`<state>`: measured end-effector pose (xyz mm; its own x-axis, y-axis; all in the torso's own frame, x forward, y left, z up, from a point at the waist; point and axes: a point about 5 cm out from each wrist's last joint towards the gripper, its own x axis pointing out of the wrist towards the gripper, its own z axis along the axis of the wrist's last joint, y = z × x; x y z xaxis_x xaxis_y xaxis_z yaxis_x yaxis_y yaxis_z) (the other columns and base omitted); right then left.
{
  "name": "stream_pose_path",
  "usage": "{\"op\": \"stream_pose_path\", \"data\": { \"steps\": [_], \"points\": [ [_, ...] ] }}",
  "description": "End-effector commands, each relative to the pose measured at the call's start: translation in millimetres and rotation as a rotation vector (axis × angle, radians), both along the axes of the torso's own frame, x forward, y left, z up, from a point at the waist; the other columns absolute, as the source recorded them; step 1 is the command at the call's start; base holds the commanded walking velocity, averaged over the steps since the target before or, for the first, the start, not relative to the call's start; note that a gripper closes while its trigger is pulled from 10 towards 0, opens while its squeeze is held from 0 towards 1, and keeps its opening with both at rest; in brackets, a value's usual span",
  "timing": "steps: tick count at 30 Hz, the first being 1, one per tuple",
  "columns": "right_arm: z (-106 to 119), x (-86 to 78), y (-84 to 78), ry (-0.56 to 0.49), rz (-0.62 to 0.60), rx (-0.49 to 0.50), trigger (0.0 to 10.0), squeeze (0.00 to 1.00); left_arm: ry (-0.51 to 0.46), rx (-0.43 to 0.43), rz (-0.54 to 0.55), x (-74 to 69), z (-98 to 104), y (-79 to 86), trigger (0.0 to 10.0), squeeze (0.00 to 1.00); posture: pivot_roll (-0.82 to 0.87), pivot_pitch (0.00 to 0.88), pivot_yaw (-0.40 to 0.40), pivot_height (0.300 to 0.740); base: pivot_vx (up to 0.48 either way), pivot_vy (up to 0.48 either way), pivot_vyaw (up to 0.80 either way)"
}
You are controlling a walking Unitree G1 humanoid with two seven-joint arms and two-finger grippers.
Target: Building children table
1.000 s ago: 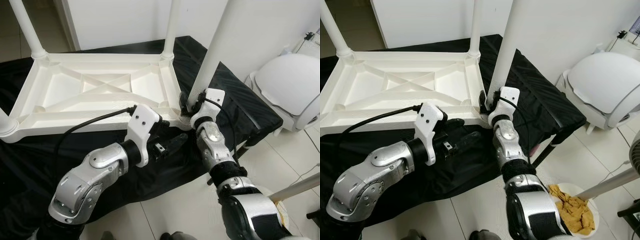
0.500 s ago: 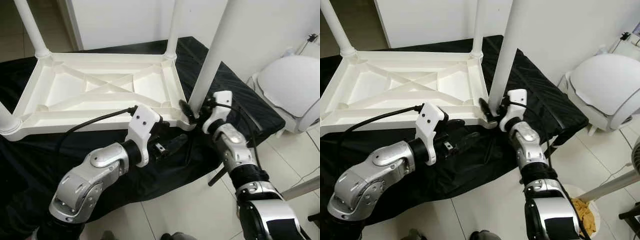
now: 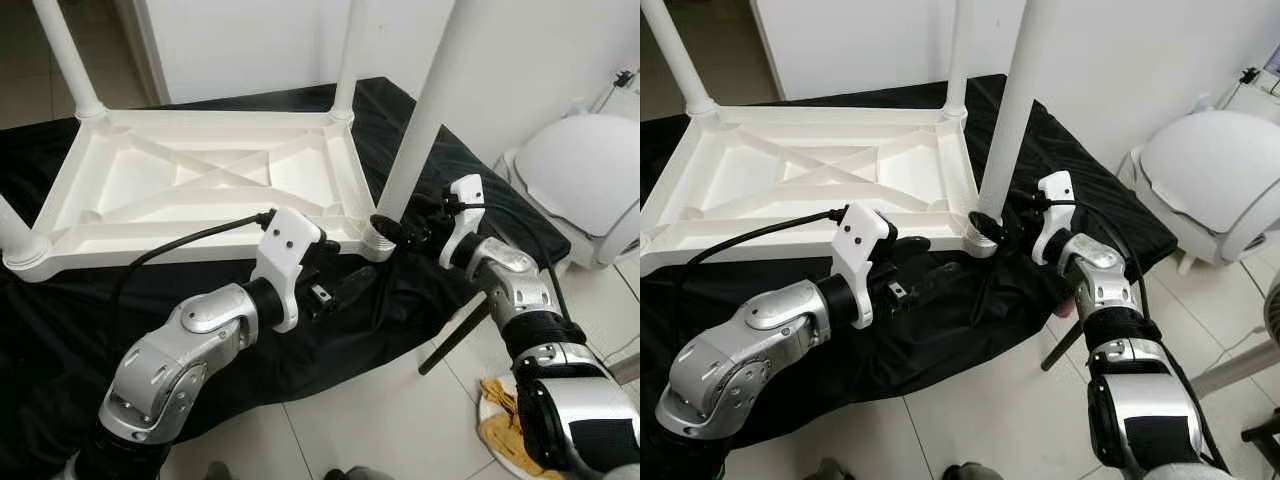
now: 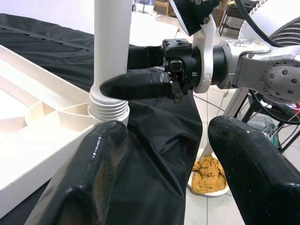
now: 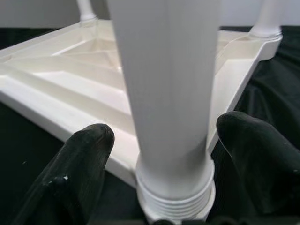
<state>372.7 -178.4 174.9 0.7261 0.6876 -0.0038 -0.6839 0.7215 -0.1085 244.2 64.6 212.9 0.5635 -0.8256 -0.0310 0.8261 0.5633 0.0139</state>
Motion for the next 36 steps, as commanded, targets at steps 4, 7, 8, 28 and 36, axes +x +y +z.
{"op": "stream_pose_path", "data": {
  "steps": [4,7,8,28,36],
  "points": [
    [1,2.6,2.0,-0.007,0.016,-0.043,10.0,0.0,0.0,0.011,-0.042,-2.7,1,-2.0,10.0,0.0,-0.01,0.054,-0.028,0.74,0.0,0.0,0.0],
    [2,4.2,2.4,-0.01,0.007,-0.045,10.0,0.0,0.0,0.011,-0.042,-2.8,1,-1.9,10.0,0.0,0.0,0.055,-0.028,0.74,0.0,0.0,0.0],
    [3,6.3,4.3,-0.021,-0.006,-0.052,10.0,0.0,0.001,0.01,-0.042,-3.1,2,-1.9,10.0,0.0,0.0,0.059,-0.027,0.74,0.0,0.0,0.0],
    [-4,9.9,13.7,-0.023,0.003,-0.117,0.0,0.0,-0.003,0.005,-0.04,-3.1,5,-1.4,10.0,0.0,0.01,0.077,-0.025,0.74,0.0,0.0,0.0],
    [-9,10.4,6.7,0.024,-0.047,-0.094,0.0,0.0,-0.003,0.0,-0.033,-2.4,6,-1.3,10.0,0.0,0.0,0.078,-0.03,0.74,0.0,0.0,0.0]
  ]
}}
